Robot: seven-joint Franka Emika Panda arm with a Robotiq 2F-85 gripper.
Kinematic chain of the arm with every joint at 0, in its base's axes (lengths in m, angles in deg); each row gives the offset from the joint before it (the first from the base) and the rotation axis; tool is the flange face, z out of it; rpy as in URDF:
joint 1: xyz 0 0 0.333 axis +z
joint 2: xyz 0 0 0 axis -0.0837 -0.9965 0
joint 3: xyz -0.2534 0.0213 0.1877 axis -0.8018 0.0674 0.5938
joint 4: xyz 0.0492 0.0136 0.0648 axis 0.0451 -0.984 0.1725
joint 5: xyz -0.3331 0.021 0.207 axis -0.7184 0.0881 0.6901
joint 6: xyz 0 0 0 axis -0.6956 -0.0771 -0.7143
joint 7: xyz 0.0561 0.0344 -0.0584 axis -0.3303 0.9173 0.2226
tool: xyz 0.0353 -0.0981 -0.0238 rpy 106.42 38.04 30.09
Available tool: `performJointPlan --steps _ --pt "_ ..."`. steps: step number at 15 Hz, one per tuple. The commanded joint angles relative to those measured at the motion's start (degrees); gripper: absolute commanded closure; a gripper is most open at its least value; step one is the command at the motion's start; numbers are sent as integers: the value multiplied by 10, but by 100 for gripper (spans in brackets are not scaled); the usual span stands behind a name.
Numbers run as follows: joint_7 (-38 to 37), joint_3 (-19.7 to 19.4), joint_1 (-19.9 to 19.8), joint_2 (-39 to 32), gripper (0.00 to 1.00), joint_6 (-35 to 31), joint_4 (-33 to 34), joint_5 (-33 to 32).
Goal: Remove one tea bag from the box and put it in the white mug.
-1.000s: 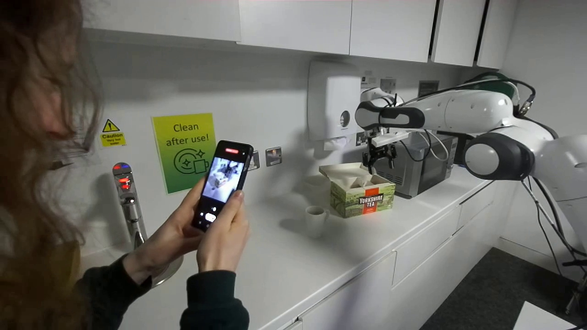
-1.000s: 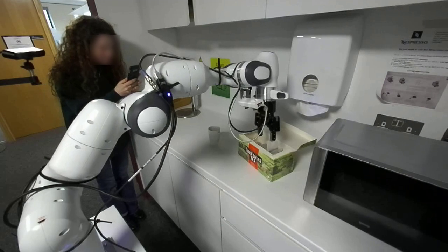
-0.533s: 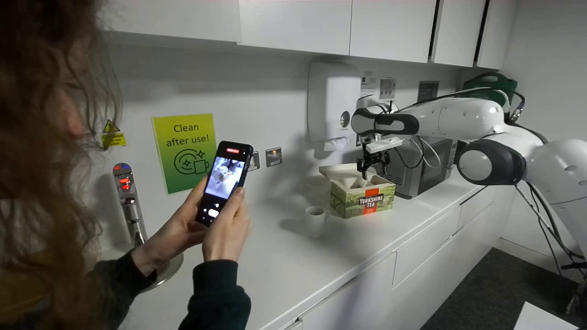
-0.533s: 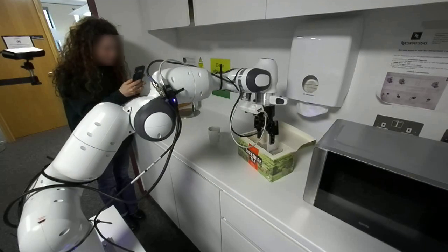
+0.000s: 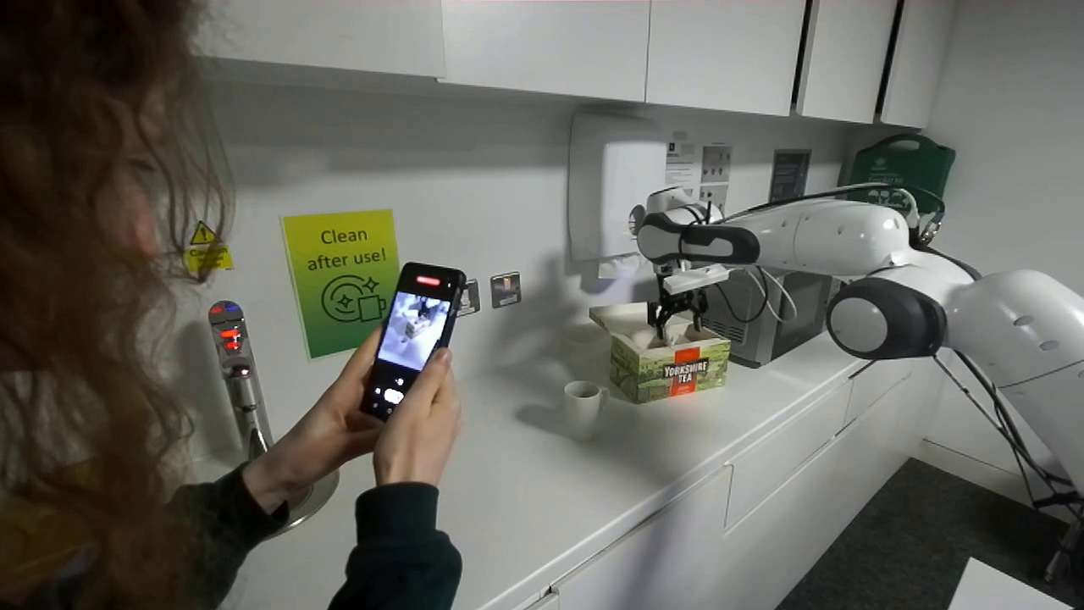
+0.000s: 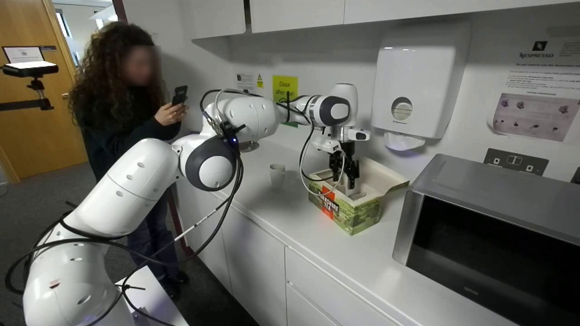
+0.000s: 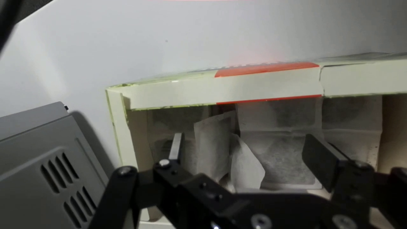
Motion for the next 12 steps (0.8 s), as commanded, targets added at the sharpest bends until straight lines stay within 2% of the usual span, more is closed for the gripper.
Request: performJointPlan --steps 1,12 --pt "-6 0 -8 -32 0 5 60 7" --pt "-13 0 -19 -74 0 4 118 7"
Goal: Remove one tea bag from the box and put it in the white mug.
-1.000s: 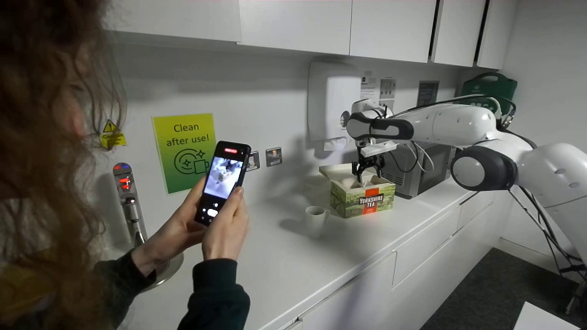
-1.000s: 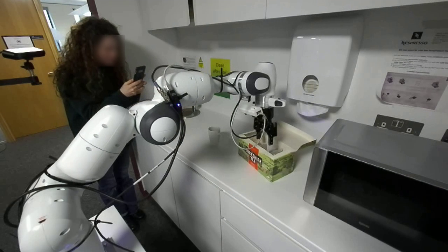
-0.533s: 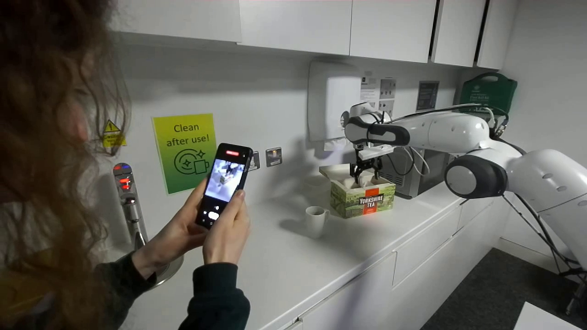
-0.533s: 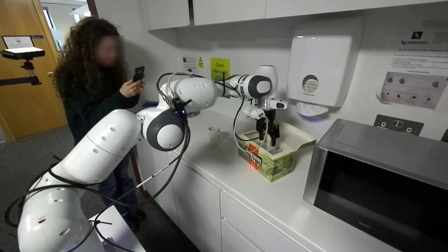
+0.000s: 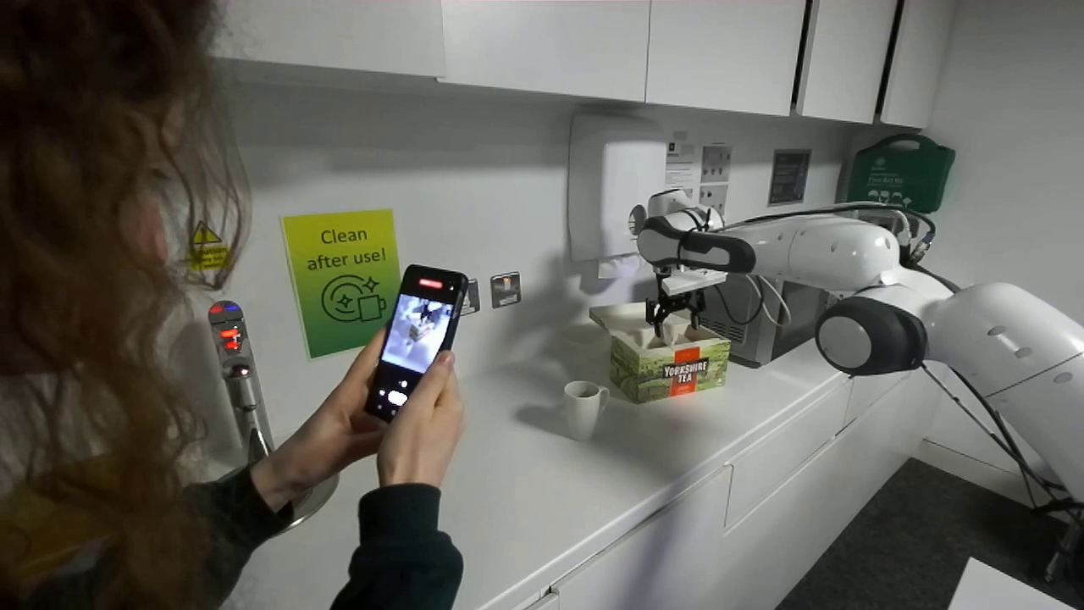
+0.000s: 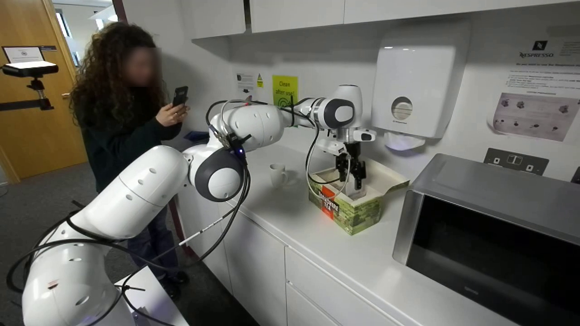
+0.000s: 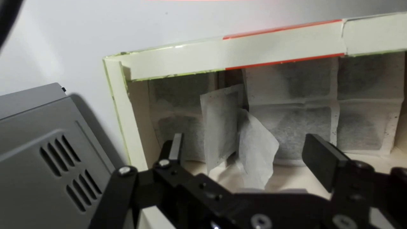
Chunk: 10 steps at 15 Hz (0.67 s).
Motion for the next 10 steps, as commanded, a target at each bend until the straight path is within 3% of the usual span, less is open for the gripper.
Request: performJointPlan --steps 1,4,6,10 --pt "-10 1 -8 -23 0 4 36 7" --pt "-12 1 -13 -31 3 6 43 8" --pt "-12 1 -16 -35 27 6 48 8" --pt "-9 2 -24 -35 52 8 55 8"
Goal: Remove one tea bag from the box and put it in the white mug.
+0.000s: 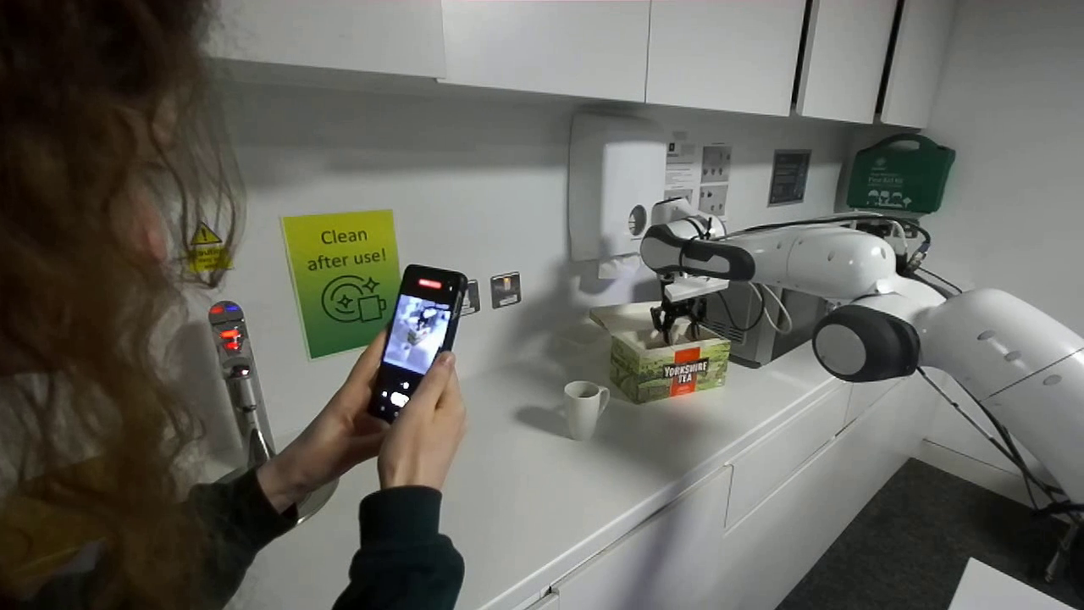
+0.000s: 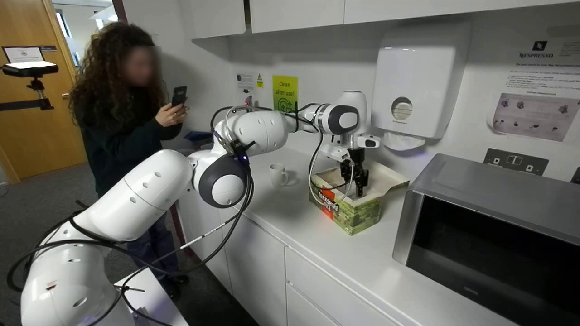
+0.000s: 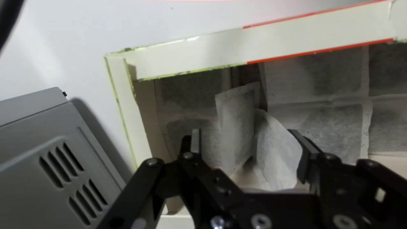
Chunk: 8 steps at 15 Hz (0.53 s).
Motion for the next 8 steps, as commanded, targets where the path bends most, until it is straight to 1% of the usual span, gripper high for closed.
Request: performJointPlan --steps 1,3,6,8 --pt "-1 2 -12 -8 61 9 36 9" --pt "0 3 -14 -5 74 8 40 8" --pt "0 4 -15 -3 99 9 48 9" --pt "0 5 -16 -3 100 8 52 10"
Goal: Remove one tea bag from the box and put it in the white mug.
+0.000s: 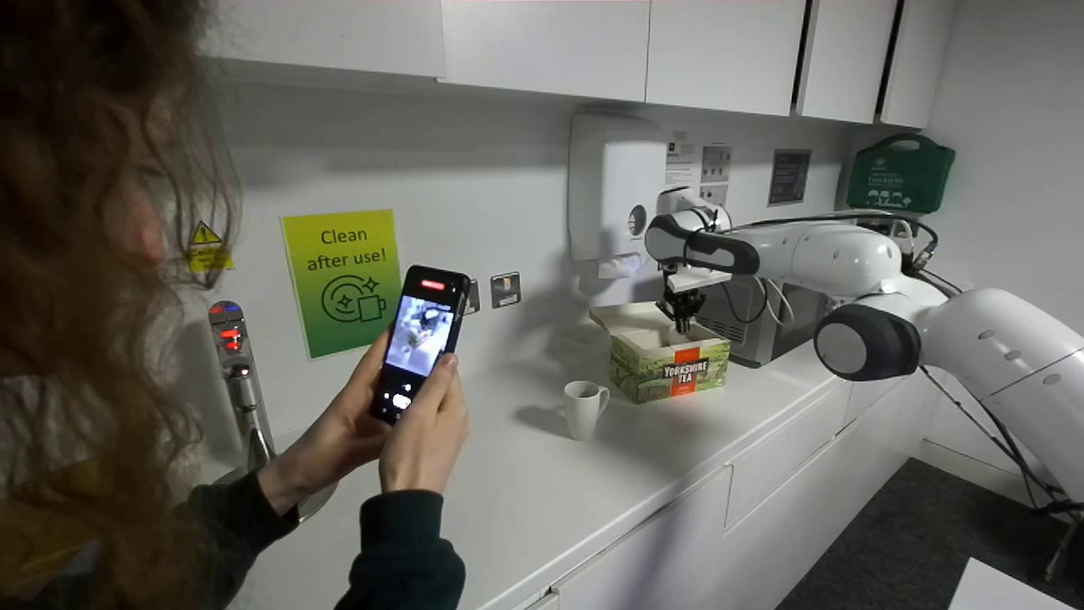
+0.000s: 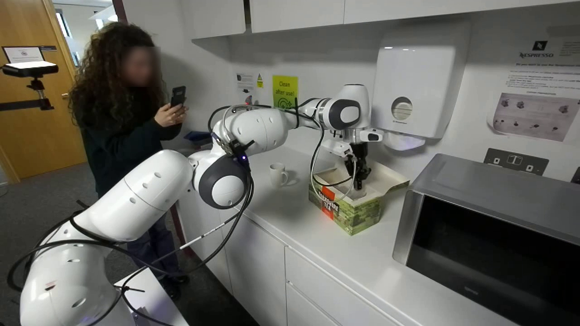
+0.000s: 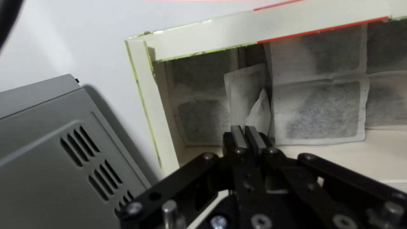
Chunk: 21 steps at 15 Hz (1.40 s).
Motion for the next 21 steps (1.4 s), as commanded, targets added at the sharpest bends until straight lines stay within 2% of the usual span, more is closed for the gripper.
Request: performJointPlan --steps 1,8,18,19,21 --pt "-1 5 -9 -3 100 9 25 10" --pt "0 6 -6 1 100 13 25 10" --pt "10 31 35 25 100 20 43 8" --pt "17 26 38 -4 100 52 108 18" --pt "23 28 45 1 100 77 124 20"
